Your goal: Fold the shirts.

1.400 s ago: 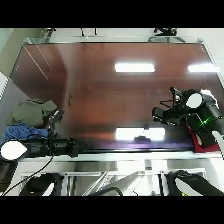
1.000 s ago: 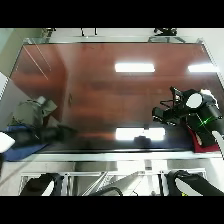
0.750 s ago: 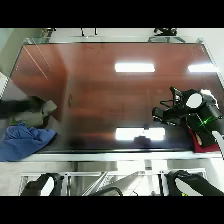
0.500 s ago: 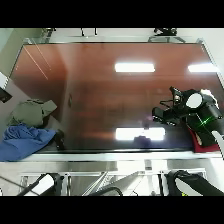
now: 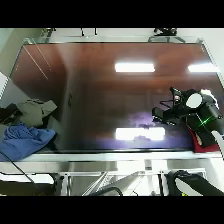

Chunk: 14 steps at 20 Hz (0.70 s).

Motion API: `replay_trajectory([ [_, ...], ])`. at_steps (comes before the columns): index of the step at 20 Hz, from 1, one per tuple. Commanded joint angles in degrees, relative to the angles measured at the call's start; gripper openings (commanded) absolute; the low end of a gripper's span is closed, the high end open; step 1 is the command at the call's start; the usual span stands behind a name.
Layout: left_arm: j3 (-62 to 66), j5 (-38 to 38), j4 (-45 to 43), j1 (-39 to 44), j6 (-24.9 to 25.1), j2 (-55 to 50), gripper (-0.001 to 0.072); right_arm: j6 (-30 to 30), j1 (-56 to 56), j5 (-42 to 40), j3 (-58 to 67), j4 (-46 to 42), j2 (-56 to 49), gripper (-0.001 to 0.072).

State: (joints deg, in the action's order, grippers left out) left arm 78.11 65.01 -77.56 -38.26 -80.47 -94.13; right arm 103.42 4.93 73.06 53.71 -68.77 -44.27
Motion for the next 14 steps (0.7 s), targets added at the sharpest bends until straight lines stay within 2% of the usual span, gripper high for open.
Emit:
replay_trajectory([
  [1,0.2,-2.0,1.1,2.0,1.7,-2.3,0.0019,0.0,0.0,0.0,0.0,0.0,0.0,0.0088],
  [5,4.6,0.0,19.4,5.1,5.7,6.3,0.0018,0.0,0.0,0.0,0.0,0.0,0.0,0.0088],
  [9,15.1,7.1,49.7,13.3,14.3,19.8,0.0019,0.0,0.0,0.0,0.0,0.0,0.0,0.0088],
  [10,17.3,7.3,53.9,16.5,16.1,22.8,0.0019,0.0,0.0,0.0,0.0,0.0,0.0,0.0088],
  [12,20.8,7.4,54.1,24.3,16.1,27.6,0.0019,0.0,0.0,-0.1,0.0,0.0,0.0,0.0088],
  [14,20.4,7.6,48.3,32.9,13.4,31.1,0.0019,0.0,0.0,-1.3,0.0,-0.1,0.0,0.0088],
])
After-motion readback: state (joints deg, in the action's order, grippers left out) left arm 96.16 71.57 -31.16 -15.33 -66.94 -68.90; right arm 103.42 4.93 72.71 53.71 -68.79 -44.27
